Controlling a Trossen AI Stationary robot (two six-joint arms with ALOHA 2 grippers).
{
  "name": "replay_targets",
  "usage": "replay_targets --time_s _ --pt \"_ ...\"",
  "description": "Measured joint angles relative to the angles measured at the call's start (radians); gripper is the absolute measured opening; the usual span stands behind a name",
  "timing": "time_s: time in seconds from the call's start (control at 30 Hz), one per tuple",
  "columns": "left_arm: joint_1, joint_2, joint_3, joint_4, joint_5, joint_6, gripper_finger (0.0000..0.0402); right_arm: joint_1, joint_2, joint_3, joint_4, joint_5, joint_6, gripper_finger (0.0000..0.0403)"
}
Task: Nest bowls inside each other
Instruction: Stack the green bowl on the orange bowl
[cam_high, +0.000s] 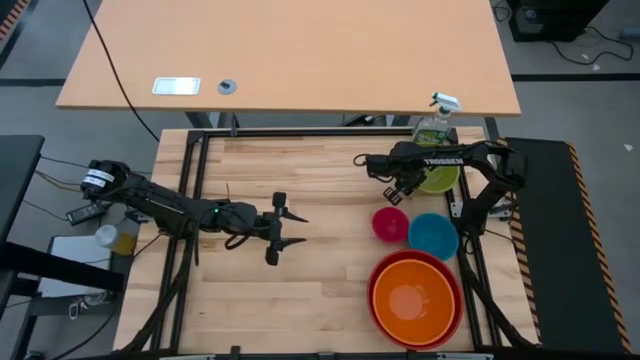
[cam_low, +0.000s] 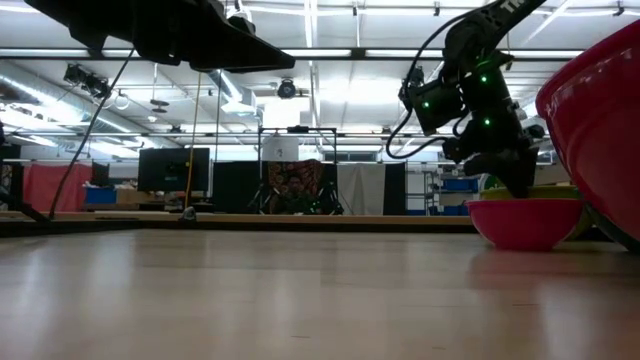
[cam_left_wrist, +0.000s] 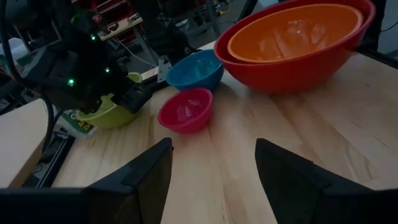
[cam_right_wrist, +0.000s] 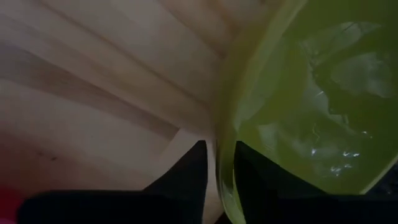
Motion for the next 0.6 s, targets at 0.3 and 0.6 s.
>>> replay_targets --time_s 0.3,0.6 --pt "0.0 0.0 0.0 0.003 0.0 0.005 0.0233 0.003 0.0 0.0 -0.009 -0.013 -0.017 0.0026" --pt "0.001 0.0 0.0 0.007 0.0 0.021 0.0233 0.137 0.001 0.054 -0.201 0.002 0.085 0.0034"
